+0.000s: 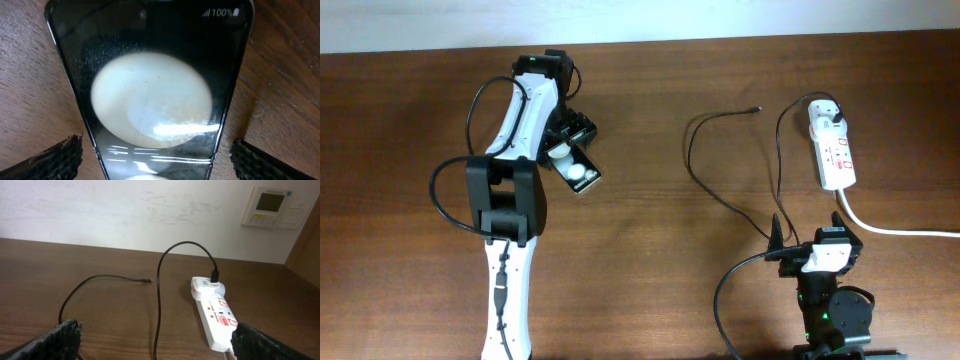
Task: Plug charger to phone and switch on socket
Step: 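Lower the left gripper and grasp the phone's top edge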
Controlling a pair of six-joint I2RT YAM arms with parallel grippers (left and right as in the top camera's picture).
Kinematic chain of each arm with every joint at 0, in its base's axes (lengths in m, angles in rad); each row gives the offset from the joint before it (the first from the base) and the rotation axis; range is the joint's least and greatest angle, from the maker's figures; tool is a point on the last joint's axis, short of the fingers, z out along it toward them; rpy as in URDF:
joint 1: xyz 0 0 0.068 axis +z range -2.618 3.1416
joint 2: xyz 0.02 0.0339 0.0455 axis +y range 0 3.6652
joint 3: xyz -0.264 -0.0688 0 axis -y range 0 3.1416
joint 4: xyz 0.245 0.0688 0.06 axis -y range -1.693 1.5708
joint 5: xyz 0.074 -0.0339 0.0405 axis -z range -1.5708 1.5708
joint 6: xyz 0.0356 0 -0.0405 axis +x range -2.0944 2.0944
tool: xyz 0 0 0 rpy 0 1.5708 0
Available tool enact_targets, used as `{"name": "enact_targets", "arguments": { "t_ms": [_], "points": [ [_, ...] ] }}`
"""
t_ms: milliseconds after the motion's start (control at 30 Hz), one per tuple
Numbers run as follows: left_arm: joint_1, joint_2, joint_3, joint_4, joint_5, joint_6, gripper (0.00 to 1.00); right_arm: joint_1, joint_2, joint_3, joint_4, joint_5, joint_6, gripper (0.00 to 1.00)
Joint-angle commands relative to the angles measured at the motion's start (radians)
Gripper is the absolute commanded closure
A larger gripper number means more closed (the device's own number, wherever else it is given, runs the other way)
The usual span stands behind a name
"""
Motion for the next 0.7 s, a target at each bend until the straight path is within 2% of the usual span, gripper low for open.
{"name": "enact_targets", "arguments": {
  "t_ms": [0,200,400,667],
  "points": [
    [0.003,0.041,-0.009,0.003,-0.018,0.037,0.01,0.000,-0.005,-0.006,-0.007,-0.005,-0.006,0.01],
    [-0.007,0.043,-0.009,0.012,-0.017,0.058,0.01,0.000,-0.005,-0.006,-0.007,-0.005,-0.006,0.01],
    [0.033,0.043,-0.009,-0.058,-0.039,0.057,0.01,0.000,-0.005,-0.006,-0.007,-0.005,-0.006,0.01],
    [-0.018,0.043,-0.043,0.024,-0.025,0.057,0.00,0.000,-0.005,-0.006,-0.007,-0.005,-0.006,0.01]
  ]
}}
